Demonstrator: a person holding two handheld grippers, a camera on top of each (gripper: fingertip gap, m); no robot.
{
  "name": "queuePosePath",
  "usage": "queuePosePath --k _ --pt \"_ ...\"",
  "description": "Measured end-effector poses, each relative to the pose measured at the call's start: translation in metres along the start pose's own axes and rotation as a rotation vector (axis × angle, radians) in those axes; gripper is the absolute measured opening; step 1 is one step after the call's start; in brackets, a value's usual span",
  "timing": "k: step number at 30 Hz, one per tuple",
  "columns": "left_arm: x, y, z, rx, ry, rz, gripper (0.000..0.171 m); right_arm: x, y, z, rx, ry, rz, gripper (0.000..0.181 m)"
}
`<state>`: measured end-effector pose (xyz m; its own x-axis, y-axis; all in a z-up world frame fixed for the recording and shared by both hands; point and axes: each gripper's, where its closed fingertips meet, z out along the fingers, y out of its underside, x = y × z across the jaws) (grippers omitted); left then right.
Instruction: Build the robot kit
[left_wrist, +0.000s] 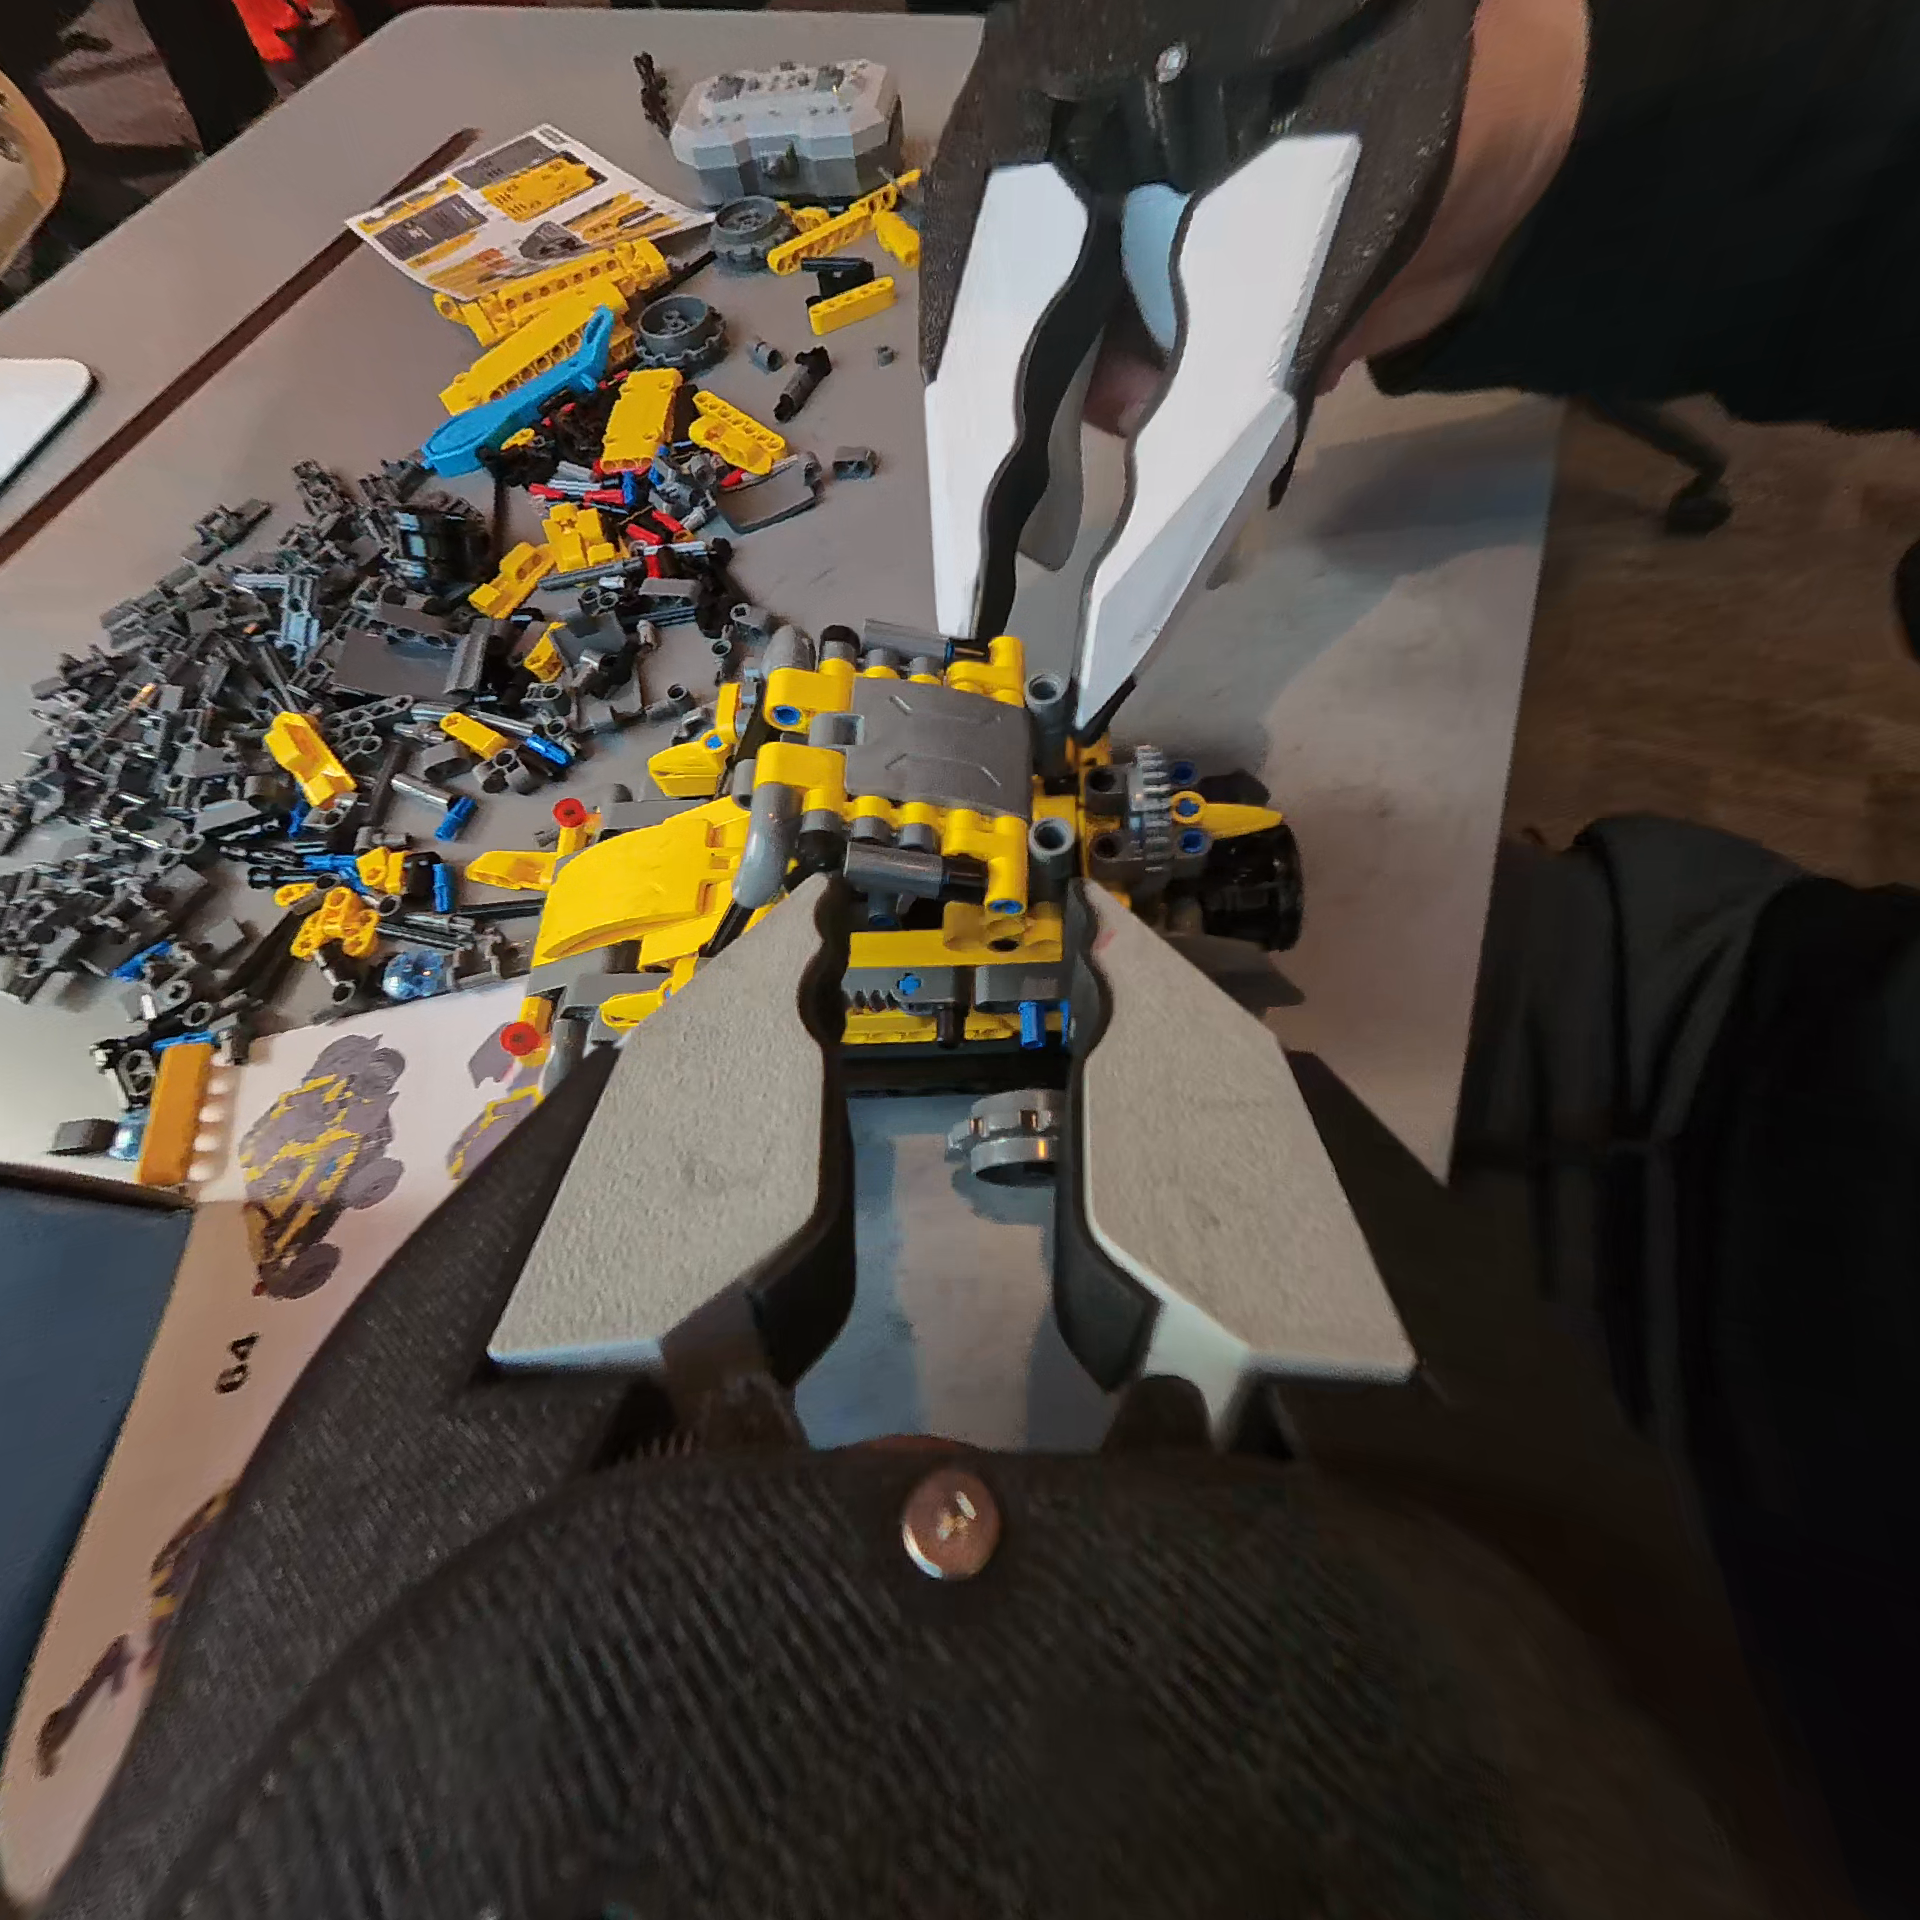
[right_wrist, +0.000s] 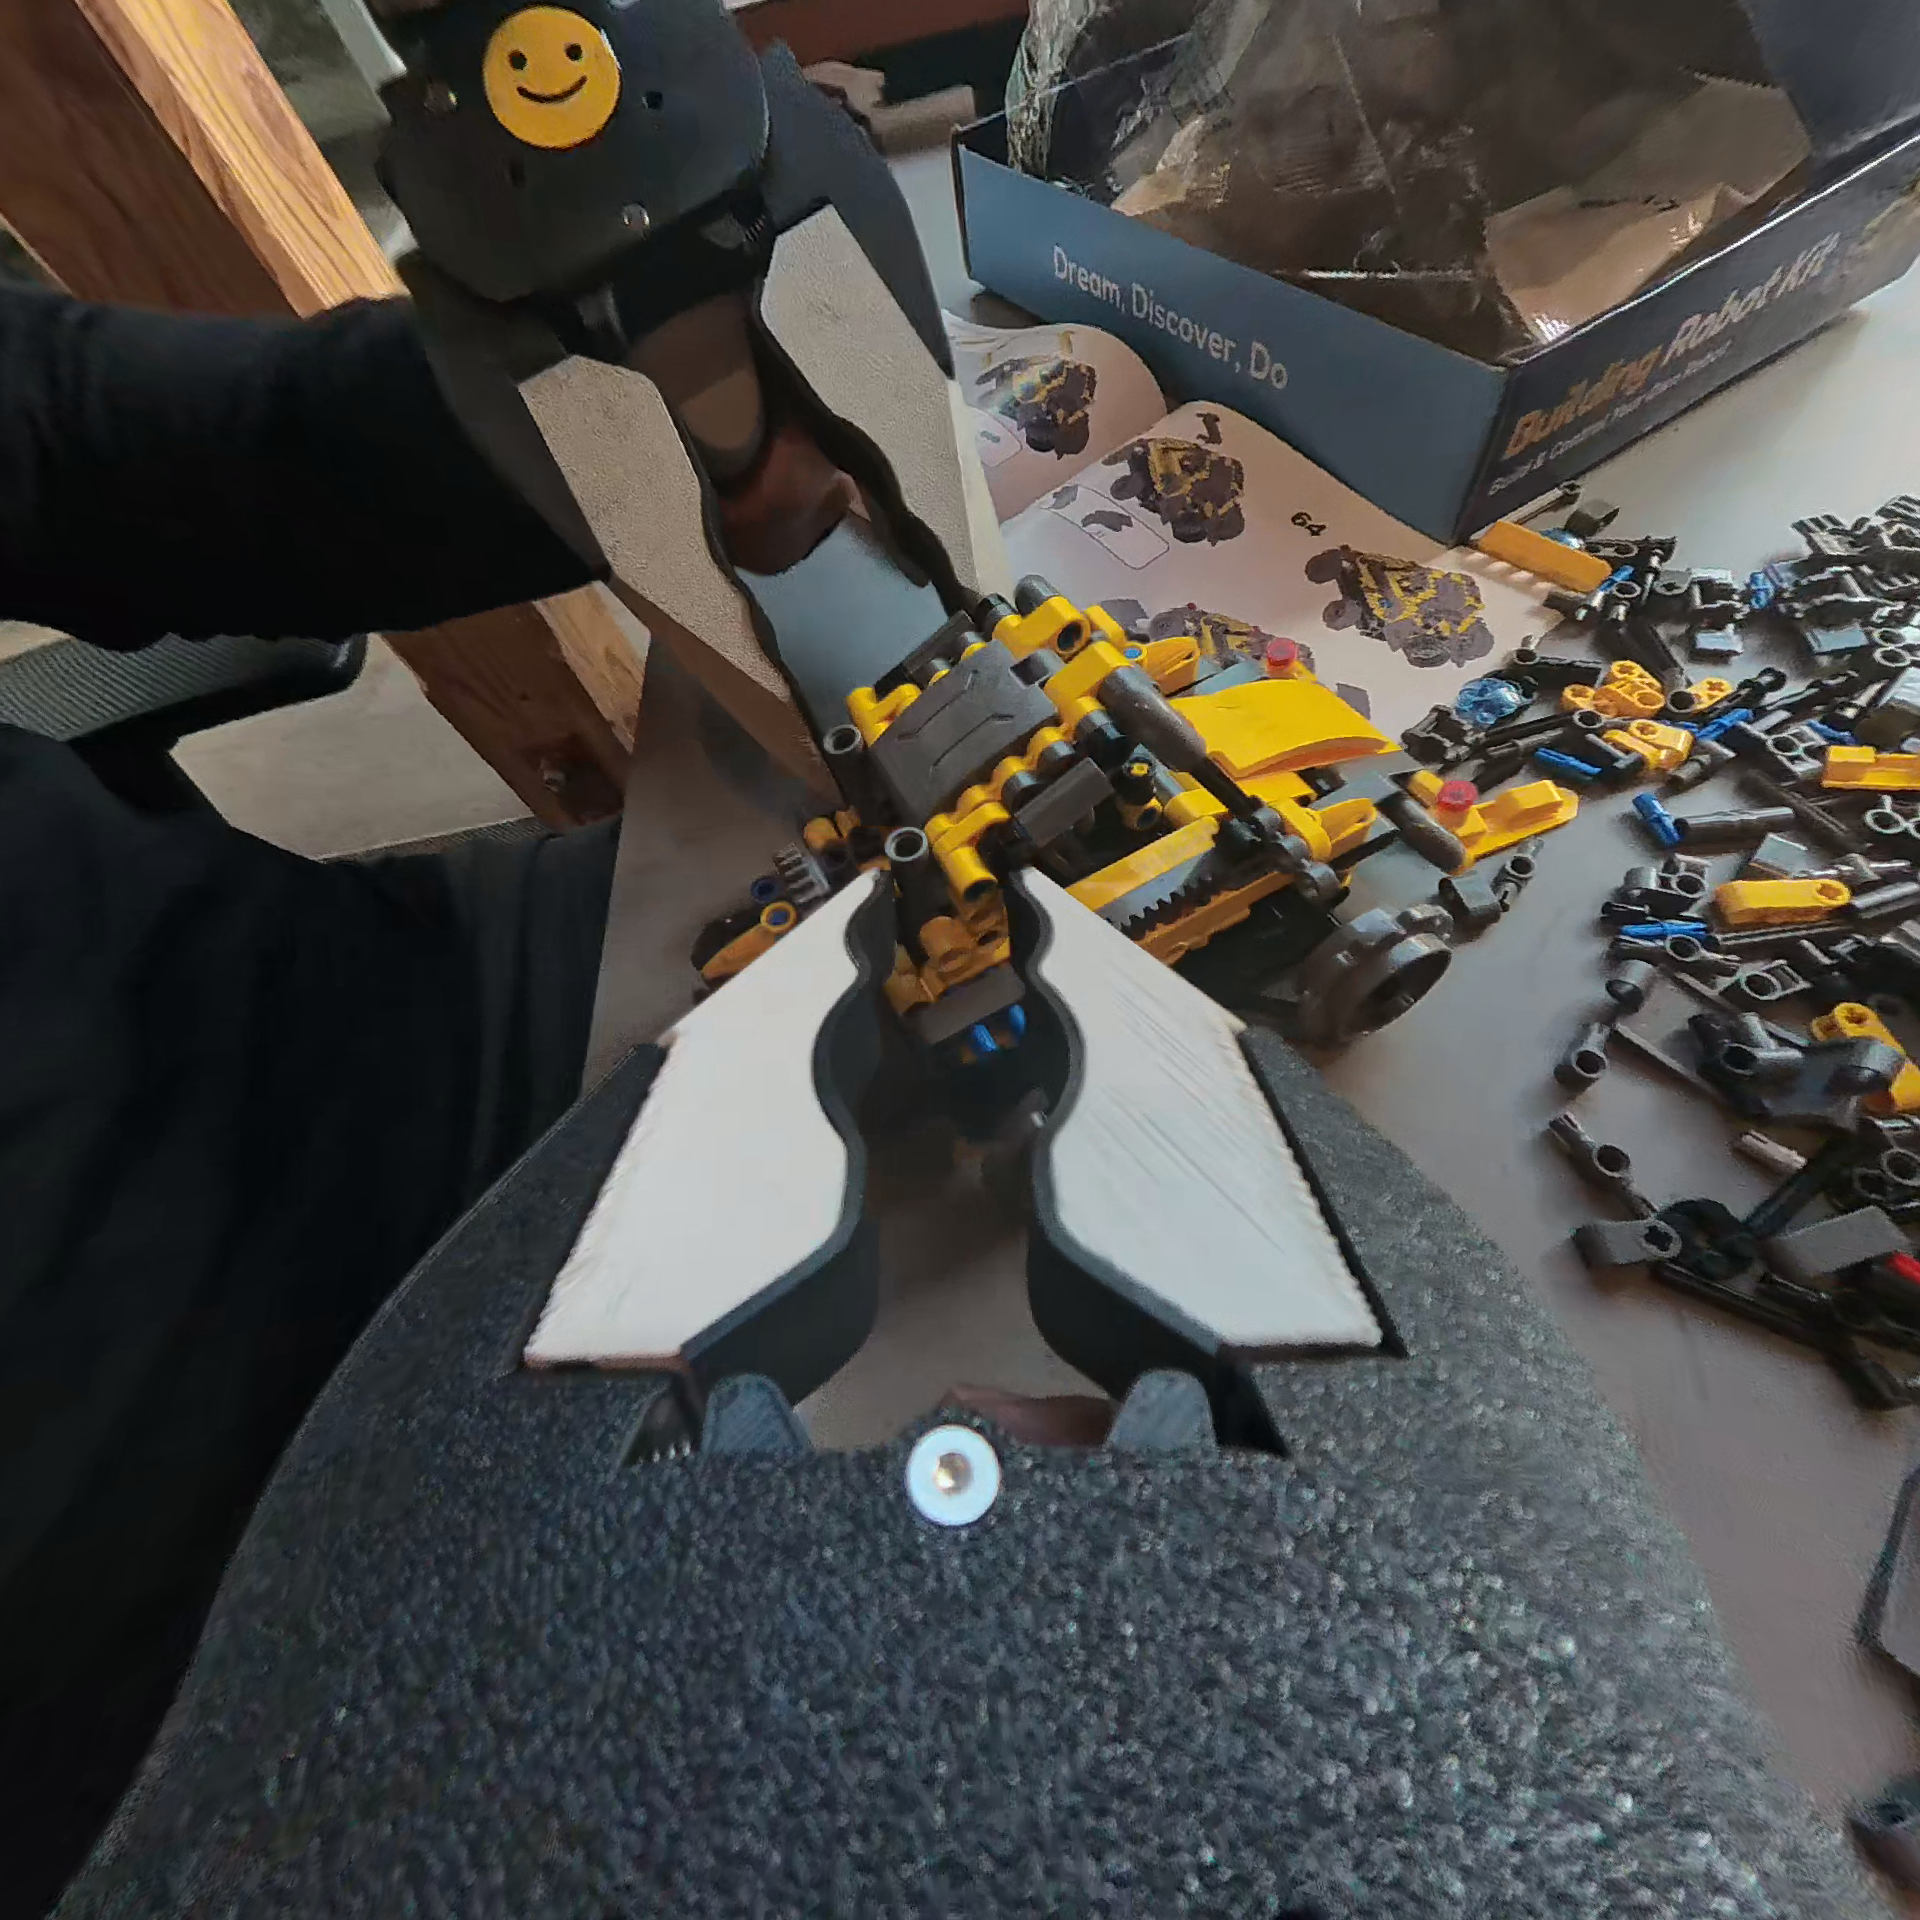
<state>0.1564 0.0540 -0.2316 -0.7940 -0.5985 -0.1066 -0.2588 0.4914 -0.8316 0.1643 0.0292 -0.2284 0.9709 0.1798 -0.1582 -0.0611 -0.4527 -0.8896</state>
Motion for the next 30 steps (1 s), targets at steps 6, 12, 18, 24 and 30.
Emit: queuePosePath --k 6,12,18,24,30 --pt "-0.001 0.003 0.001 -0.038 -0.044 0.060 0.037 0.008 0.007 -0.004 -0.075 0.082 -0.012 0.032" --pt "0.010 0.008 -0.009 -0.012 0.018 -0.028 0.051 -0.004 0.000 -0.023 -0.034 0.094 -0.115 0.042" --pt "0.020 0.020 -0.010 -0.041 0.029 0.004 0.055 -0.017 0.010 -0.012 -0.098 0.042 -0.232 0.059" --pt "0.021 0.013 0.000 -0.029 0.001 0.030 0.055 -0.009 0.014 0.000 -0.083 -0.035 -0.203 0.055" --pt "0.017 0.013 0.006 -0.042 -0.048 0.097 0.036 -0.009 0.017 0.002 -0.063 -0.102 -0.216 0.051"
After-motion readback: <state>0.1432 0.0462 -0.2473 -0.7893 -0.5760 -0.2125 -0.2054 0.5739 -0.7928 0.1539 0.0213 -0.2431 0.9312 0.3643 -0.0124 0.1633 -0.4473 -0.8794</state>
